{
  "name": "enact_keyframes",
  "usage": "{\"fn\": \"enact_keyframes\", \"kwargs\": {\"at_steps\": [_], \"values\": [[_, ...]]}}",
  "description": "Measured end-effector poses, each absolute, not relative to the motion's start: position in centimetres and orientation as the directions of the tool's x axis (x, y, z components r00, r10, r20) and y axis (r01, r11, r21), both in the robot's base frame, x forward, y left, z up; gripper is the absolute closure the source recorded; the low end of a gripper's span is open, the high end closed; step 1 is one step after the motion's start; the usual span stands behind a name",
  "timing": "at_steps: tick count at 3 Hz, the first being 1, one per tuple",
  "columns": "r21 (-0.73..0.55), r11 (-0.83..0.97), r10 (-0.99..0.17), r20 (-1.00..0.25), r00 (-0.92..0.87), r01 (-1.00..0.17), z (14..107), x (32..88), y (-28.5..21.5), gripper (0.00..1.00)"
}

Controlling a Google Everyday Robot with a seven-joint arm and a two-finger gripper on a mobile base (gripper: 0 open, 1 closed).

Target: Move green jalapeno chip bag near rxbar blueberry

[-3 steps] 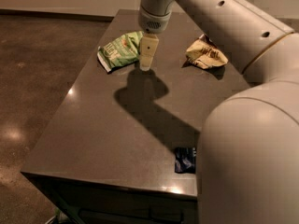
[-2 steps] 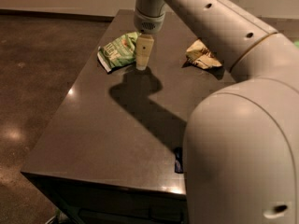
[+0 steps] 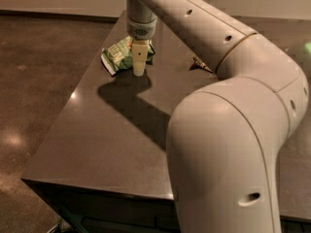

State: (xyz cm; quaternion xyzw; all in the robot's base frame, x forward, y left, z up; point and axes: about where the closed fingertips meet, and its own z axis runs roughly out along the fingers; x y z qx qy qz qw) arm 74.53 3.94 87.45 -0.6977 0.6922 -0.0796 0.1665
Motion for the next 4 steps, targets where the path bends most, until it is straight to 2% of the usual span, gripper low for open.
{"fn": "enact_keyframes", "kwargs": {"at_steps": [2, 4], "values": [[-0.335, 0.022, -0.998, -0.065, 0.000, -0.942, 86.6, 76.4, 5.0, 0.00], [-0.310, 0.019, -1.000, -0.002, -0.019, -0.951, 85.7, 76.8, 4.0, 0.47]]}}
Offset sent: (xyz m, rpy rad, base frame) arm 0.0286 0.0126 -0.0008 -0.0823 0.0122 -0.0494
